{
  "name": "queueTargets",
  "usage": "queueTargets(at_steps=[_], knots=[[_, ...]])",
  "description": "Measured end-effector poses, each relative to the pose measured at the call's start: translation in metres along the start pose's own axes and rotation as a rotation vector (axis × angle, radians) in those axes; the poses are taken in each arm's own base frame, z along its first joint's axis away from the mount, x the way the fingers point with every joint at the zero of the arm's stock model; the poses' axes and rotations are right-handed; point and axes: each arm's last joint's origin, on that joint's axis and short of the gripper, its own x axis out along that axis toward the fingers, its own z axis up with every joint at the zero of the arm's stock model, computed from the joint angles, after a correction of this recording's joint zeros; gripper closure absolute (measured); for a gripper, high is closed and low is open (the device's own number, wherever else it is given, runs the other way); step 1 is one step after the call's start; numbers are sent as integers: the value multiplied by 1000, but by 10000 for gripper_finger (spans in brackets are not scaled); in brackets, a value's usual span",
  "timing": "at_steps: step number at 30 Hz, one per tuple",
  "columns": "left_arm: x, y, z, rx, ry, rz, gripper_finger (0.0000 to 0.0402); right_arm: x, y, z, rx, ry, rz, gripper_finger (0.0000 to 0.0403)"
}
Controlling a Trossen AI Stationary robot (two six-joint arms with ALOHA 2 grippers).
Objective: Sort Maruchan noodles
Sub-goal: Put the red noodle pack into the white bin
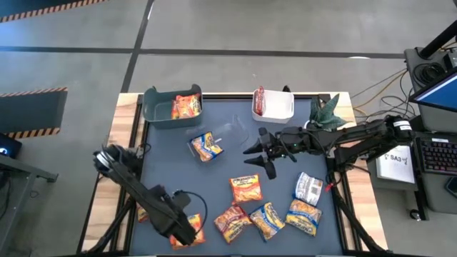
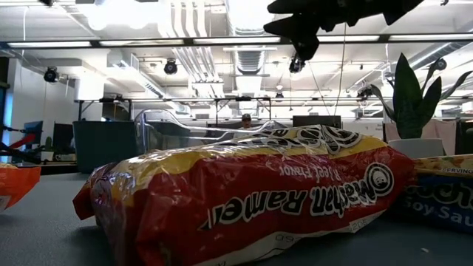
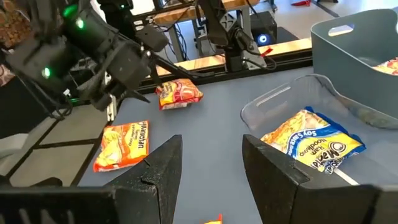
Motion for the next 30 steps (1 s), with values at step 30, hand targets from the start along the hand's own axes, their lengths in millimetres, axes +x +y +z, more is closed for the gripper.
queueTargets(at_steps=[30], knots=[[65, -30, -9, -202, 17, 194, 221, 0, 0, 0, 26, 1, 3, 248]])
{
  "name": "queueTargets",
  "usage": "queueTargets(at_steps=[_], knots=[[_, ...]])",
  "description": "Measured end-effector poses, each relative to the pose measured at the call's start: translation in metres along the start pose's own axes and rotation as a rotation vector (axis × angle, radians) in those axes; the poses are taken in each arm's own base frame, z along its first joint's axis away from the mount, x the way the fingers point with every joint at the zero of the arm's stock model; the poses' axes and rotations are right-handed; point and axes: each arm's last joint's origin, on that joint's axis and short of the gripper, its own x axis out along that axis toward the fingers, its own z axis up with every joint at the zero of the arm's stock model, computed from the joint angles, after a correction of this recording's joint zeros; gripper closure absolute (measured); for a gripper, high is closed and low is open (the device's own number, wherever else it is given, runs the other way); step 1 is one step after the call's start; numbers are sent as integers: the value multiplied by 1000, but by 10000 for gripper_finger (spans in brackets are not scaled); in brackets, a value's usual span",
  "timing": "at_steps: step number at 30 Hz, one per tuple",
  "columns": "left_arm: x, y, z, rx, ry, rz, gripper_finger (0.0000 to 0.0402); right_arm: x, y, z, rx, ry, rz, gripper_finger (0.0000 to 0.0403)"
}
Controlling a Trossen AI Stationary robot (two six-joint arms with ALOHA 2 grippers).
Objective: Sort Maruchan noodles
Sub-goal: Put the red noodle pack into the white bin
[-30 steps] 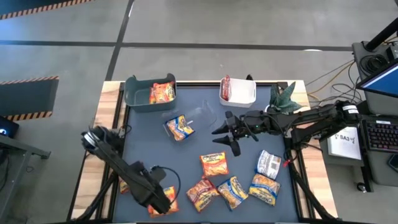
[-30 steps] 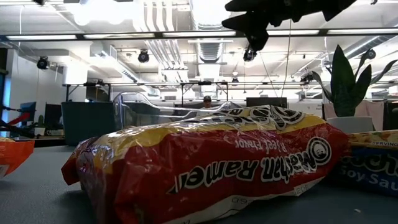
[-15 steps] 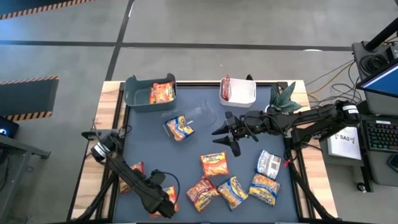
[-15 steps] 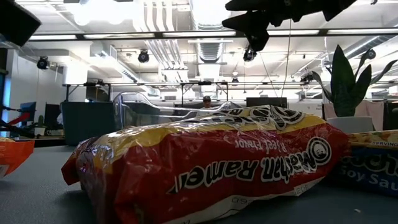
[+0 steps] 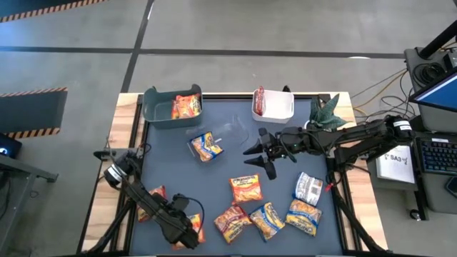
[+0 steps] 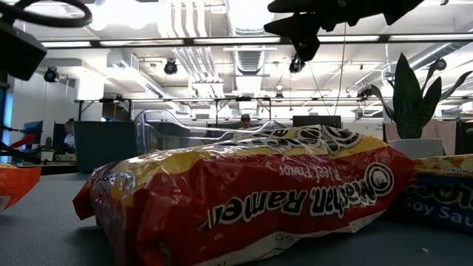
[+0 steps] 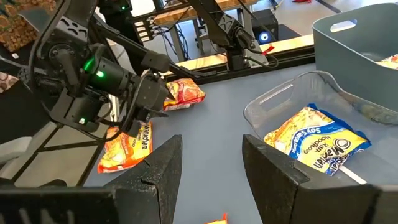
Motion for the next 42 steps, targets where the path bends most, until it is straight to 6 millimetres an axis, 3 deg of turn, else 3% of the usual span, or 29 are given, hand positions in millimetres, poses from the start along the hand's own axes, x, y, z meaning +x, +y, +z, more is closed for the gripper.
queueTargets(at_steps=[5, 12, 19, 28, 33, 42], knots=[[6, 0, -3, 8, -6, 9, 273, 0, 0, 0, 0, 4, -1, 248], [-6, 1, -6, 79, -86, -27, 390, 0, 0, -1, -2, 8, -2, 248], [-46, 16, 4, 164, -363, -168, 400, 0, 0, -1, -9, 8, -3, 248], [-89, 67, 18, 203, -735, -259, 401, 0, 3, -2, -29, 12, 9, 248], [-102, 84, 25, 312, -937, -219, 401, 1, 9, -4, -71, 16, 29, 248], [-113, 91, 33, 451, -1138, -129, 402, 4, 19, -4, -94, -14, 37, 231]])
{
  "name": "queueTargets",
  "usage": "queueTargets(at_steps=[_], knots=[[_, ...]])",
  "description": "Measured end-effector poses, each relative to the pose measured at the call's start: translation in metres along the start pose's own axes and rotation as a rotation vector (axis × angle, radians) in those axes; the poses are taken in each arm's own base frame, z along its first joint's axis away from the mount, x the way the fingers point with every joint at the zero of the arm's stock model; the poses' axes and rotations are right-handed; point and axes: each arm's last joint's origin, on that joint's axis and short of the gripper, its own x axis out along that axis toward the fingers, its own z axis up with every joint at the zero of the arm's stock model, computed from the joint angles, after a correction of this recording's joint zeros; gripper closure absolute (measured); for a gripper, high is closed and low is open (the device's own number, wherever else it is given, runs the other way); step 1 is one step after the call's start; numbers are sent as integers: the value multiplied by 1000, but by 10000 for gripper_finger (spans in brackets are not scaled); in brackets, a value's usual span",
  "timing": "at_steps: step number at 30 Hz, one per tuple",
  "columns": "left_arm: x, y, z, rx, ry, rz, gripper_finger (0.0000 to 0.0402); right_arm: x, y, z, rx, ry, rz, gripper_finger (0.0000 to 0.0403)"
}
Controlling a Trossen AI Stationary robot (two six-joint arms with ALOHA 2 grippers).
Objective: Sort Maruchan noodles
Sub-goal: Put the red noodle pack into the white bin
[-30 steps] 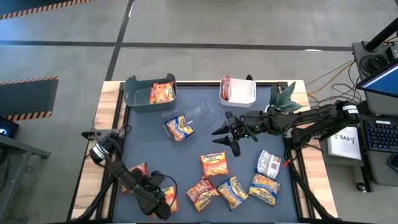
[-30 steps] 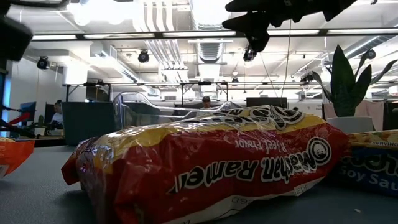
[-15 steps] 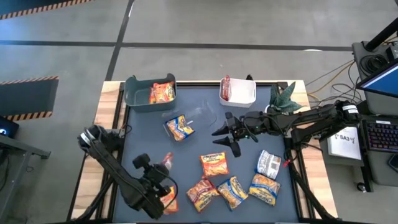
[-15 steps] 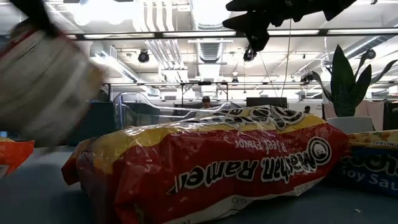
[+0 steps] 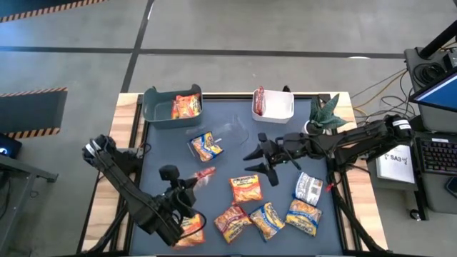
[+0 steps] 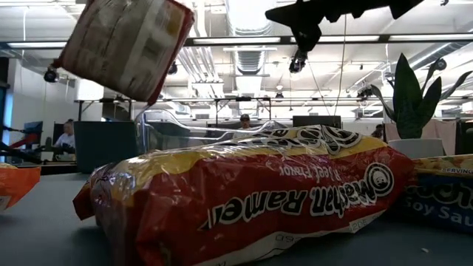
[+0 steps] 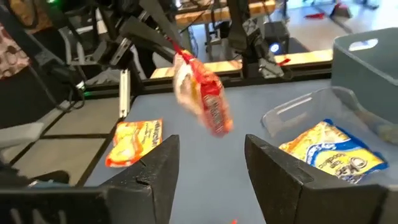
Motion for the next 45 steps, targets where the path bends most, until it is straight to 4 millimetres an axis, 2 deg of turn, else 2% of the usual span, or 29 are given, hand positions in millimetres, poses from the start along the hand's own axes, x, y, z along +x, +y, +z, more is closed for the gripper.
queueTargets(at_steps=[5, 11, 17, 22, 26, 36, 40, 45], knots=[[5, -2, 2, 12, -19, 34, 401, 18, 1, -2, -7, 25, -37, 185], [15, -1, 4, 23, -10, 66, 401, 56, 3, 6, -79, 72, 4, 128], [18, 0, 5, 49, -4, 73, 401, 88, 5, 26, -175, 160, 30, 114], [19, 1, 6, 52, 1, 77, 401, 111, 5, 40, -250, 217, 37, 124], [19, 1, 5, 54, 1, 77, 401, 127, 5, 43, -298, 253, 41, 135], [20, 0, 4, 59, 3, 79, 401, 144, -3, 50, -381, 242, 36, 165], [20, 0, 4, 59, 3, 79, 401, 144, -3, 50, -388, 241, 38, 205], [20, 0, 4, 59, 3, 80, 401, 144, -4, 50, -380, 239, 56, 297]])
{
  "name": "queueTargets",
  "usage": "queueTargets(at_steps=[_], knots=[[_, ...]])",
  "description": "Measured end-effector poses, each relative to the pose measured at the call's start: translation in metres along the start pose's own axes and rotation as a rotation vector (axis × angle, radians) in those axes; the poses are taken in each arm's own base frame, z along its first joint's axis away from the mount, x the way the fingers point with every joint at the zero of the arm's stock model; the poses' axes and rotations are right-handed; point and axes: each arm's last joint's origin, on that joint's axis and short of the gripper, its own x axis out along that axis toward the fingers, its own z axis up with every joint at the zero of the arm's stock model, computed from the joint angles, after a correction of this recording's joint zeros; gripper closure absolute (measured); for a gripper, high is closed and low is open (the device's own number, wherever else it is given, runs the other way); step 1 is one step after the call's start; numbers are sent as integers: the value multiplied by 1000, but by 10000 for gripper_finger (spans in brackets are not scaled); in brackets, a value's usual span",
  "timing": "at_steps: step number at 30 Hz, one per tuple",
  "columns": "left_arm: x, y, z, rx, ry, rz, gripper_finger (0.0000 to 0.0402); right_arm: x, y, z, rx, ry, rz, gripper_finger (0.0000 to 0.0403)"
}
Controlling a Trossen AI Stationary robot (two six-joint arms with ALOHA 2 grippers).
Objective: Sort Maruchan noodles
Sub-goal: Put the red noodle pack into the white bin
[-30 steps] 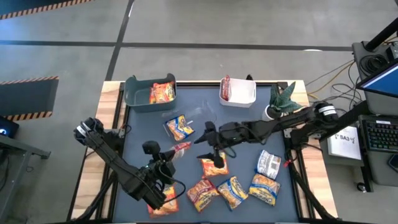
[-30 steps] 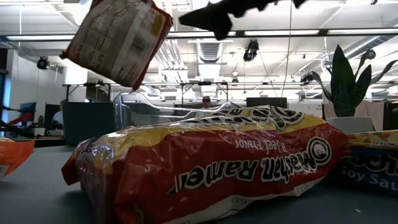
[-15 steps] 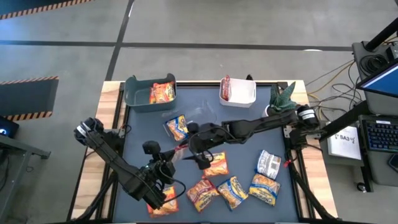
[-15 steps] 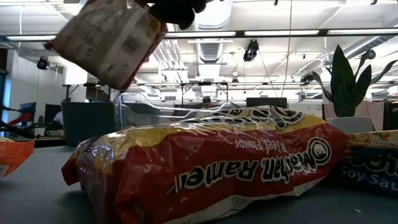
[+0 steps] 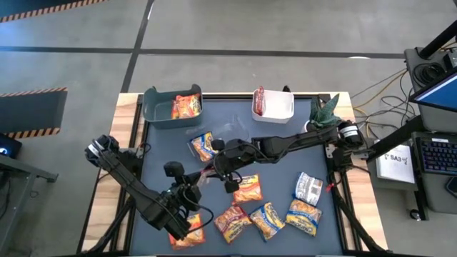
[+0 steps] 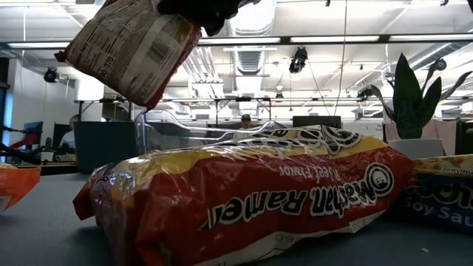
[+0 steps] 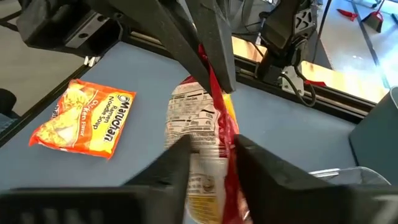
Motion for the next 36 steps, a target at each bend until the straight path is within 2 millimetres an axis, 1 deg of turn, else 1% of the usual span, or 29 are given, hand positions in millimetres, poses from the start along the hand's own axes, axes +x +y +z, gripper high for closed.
queueTargets(at_steps=[3, 4, 5, 8, 11, 16, 20, 24, 28, 32, 36], knots=[[0, 0, 0, 0, 0, 0, 401, 0, 0, 0, 0, -1, 4, 361], [0, 0, 0, 0, 0, 0, 401, 0, 0, 0, -1, -1, 4, 378], [0, 0, 0, 0, 0, 0, 401, 0, 0, 0, -3, -1, 4, 384], [0, 0, 0, -2, -1, 2, 399, 0, 0, 0, 0, 0, 4, 390], [0, 0, 0, -2, 0, 2, 380, 0, 0, 0, 5, 5, 5, 393], [-1, 6, 1, -10, -13, 9, 318, 0, 1, -2, 43, 22, 9, 394], [-3, 13, 2, -2, -74, 67, 260, -7, -1, -3, 112, 57, 9, 394], [-4, 23, 2, 76, -142, 162, 222, -22, -9, -3, 247, 116, -16, 394], [2, 37, 4, 99, -168, 231, 213, -44, -20, -5, 367, 200, -112, 394], [12, 52, 4, 94, -169, 295, 219, -74, -33, -7, 466, 292, -313, 394], [29, 68, 3, 115, -113, 346, 233, -113, -47, -10, 576, 363, -591, 394]])
